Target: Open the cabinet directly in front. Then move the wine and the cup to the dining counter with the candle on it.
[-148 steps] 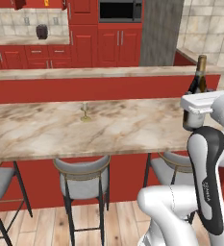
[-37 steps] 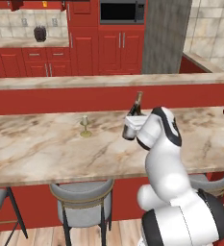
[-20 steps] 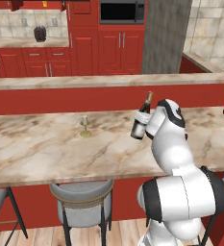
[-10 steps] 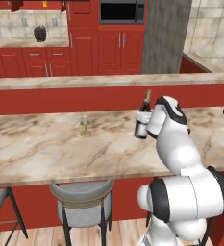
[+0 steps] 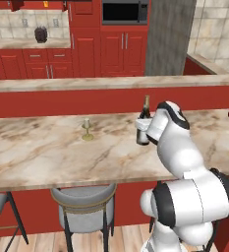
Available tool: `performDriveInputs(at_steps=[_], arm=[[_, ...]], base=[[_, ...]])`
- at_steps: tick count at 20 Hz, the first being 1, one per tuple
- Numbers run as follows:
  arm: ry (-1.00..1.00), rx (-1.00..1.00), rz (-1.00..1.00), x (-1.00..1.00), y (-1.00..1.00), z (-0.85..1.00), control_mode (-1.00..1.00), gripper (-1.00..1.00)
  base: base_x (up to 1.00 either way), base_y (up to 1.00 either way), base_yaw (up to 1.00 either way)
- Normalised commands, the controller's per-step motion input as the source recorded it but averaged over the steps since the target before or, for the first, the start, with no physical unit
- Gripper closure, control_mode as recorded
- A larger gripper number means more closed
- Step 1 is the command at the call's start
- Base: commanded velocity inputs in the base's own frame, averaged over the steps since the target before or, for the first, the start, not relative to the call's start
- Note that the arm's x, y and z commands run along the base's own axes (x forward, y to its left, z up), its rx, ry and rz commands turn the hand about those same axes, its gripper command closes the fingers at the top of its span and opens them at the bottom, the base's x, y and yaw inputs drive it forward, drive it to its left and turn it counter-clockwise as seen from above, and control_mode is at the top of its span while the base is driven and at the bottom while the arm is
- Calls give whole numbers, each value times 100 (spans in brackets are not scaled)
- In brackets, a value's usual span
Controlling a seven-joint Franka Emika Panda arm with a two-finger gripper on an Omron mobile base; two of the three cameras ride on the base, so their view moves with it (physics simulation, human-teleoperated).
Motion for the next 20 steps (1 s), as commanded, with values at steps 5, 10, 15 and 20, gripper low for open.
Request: performDriveInputs(at_steps=[5, 10, 15, 20], arm=[[-2, -3, 0, 33, 20, -14, -100, 100], [0, -4, 0, 35, 10, -20, -100, 100], [-4, -1, 0, 0, 0, -48, -100, 100], [-9, 0, 0, 1, 0, -39, -100, 100]], base=[[0, 0, 0], [0, 0, 0], [0, 0, 0], [0, 0, 0]])
